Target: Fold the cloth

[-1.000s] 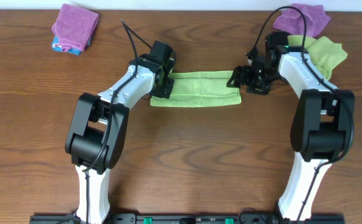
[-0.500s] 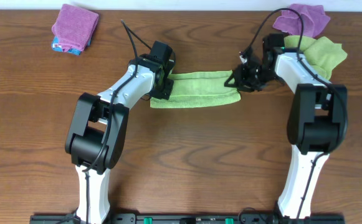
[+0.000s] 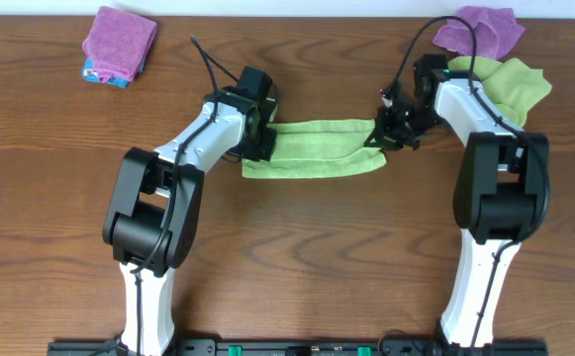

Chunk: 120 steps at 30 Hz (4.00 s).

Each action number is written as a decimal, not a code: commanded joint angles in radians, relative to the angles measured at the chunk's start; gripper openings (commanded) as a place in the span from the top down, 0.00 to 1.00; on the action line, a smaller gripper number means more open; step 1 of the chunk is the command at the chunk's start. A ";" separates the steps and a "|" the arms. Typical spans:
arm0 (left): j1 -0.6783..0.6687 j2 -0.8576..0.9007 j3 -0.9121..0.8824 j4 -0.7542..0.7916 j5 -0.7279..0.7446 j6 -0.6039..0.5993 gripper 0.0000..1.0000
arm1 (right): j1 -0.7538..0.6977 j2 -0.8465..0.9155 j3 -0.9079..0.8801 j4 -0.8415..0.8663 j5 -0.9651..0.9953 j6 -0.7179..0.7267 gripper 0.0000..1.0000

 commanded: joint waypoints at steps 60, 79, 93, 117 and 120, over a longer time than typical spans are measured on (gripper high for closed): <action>0.354 -0.829 0.221 -0.524 0.018 0.024 0.91 | 0.615 -0.110 0.084 0.113 0.635 0.078 0.99; 0.354 -0.829 0.221 -0.517 0.019 0.035 0.91 | 0.653 -0.023 0.083 0.166 0.629 0.043 0.98; 0.354 -0.816 0.221 -0.512 0.009 0.053 0.89 | 0.683 -0.026 0.111 0.206 0.189 0.041 0.48; 0.460 -0.578 0.188 -0.480 0.126 0.053 0.91 | 0.647 -0.071 0.172 0.027 0.549 -0.045 0.56; 0.460 -0.560 0.188 -0.470 0.143 0.053 0.91 | 0.658 -0.071 0.143 0.046 0.549 -0.045 0.57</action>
